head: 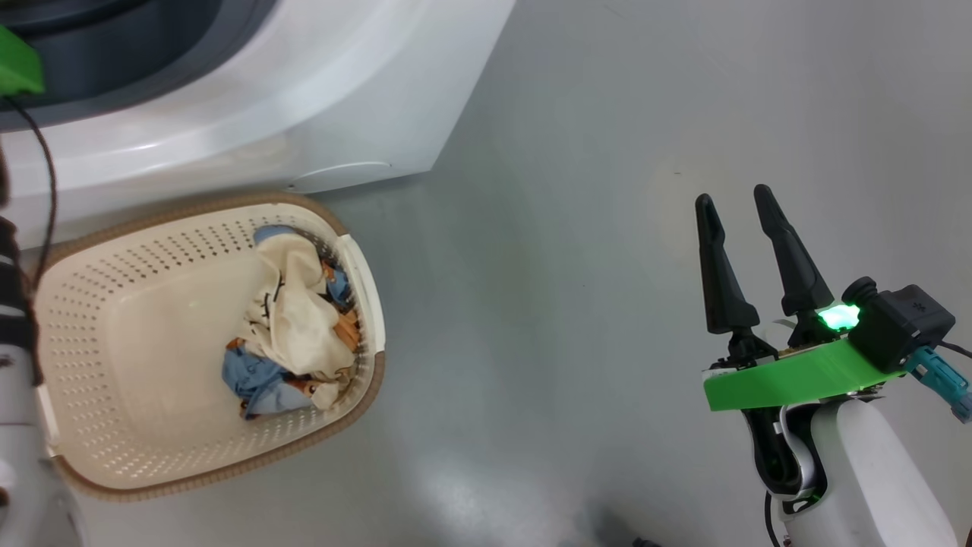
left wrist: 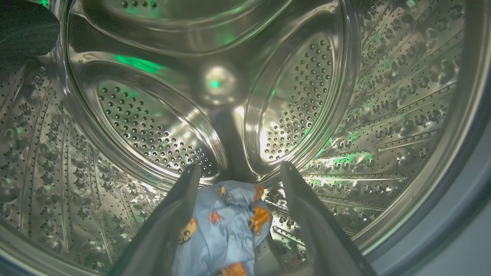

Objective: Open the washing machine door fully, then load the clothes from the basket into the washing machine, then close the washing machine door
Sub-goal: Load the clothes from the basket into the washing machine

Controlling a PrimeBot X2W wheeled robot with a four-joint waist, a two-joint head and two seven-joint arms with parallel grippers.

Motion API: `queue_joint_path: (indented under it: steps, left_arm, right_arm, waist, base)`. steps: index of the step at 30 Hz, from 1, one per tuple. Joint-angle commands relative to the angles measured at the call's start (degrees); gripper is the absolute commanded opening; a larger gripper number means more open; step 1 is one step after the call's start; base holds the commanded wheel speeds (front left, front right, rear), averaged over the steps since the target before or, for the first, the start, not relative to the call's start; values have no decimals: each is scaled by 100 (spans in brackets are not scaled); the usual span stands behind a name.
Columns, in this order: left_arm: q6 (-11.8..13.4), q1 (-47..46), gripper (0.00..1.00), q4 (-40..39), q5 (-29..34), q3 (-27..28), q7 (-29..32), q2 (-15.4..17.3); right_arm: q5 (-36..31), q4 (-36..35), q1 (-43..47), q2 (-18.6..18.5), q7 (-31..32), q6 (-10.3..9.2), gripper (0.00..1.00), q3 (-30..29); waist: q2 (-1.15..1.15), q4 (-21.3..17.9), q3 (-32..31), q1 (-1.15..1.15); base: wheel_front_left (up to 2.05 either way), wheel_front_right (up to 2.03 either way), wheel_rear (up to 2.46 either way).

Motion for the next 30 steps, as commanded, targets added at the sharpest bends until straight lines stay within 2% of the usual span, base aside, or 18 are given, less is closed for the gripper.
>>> queue_joint_path:
  steps: [1,8,17,30]
  left_arm:
    - [-15,175,100,-227,40,21,-33,173]
    - [-50,532,100,-515,14,-53,-33,47]
    - [-75,1583,100,-974,-278,224,-33,-306]
    - [-93,2970,100,-1664,-272,377,-33,-664]
  right_arm:
    - [-62,-125,5,-42,-46,25,100,46]
    - [-131,-138,13,-116,-46,25,100,-36]
    - [-171,-107,137,-340,-46,25,100,-140]
    - [-194,-34,461,-642,-46,25,100,-224]
  waist:
    - [0,57,-40,0]
    - [0,209,-195,0]
    - [0,487,-668,0]
    - [0,872,-1367,0]
  base:
    - [0,0,0]
    - [0,0,0]
    - [0,0,0]
    - [0,0,0]
